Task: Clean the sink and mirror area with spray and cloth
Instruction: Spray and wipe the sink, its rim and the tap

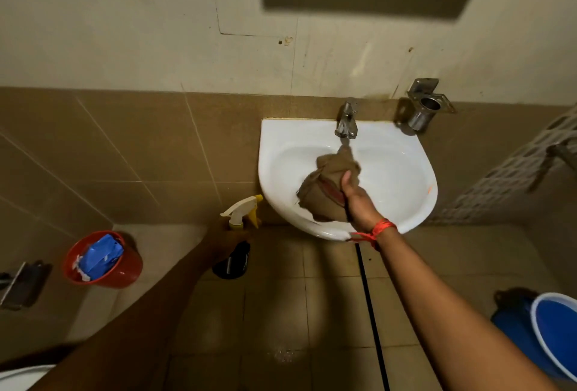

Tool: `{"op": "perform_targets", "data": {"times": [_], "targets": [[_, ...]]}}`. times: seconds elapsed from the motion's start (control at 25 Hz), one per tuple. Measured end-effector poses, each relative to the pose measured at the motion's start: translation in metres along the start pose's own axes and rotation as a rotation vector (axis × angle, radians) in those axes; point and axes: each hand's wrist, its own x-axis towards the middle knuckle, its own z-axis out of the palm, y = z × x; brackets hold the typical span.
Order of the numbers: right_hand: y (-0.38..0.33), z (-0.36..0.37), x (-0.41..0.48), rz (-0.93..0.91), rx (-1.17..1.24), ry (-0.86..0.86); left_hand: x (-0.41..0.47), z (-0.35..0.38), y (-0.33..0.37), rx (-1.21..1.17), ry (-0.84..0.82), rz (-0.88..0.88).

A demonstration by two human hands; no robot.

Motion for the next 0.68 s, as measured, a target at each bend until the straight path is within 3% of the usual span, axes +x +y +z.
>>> {"op": "perform_targets", "data": {"times": [0.08, 0.16, 0.4, 0.48, 0.56, 0.68], "targets": [[-0.020, -0.028, -0.019, -0.045, 0.373, 0.072, -0.007, 0.008, -0.002, 0.050, -0.063, 0.033], [-0.035, -0.053, -0.039, -0.119, 0.551, 0.137, -0.014, 0.018, -0.004, 0.088, -0.112, 0.060], [-0.039, -0.085, -0.068, -0.190, 0.411, 0.297, -0.024, 0.032, -0.016, 0.234, -0.093, 0.027], [-0.025, -0.086, -0.076, -0.170, 0.177, 0.318, -0.024, 0.026, -0.018, 0.225, -0.072, 0.023], [0.000, -0.081, -0.080, -0.270, -0.240, 0.288, -0.025, 0.019, -0.020, 0.169, -0.074, 0.036], [0.059, -0.049, -0.070, -0.349, -1.111, -0.046, -0.027, 0.010, -0.022, 0.131, -0.050, 0.039]]}}
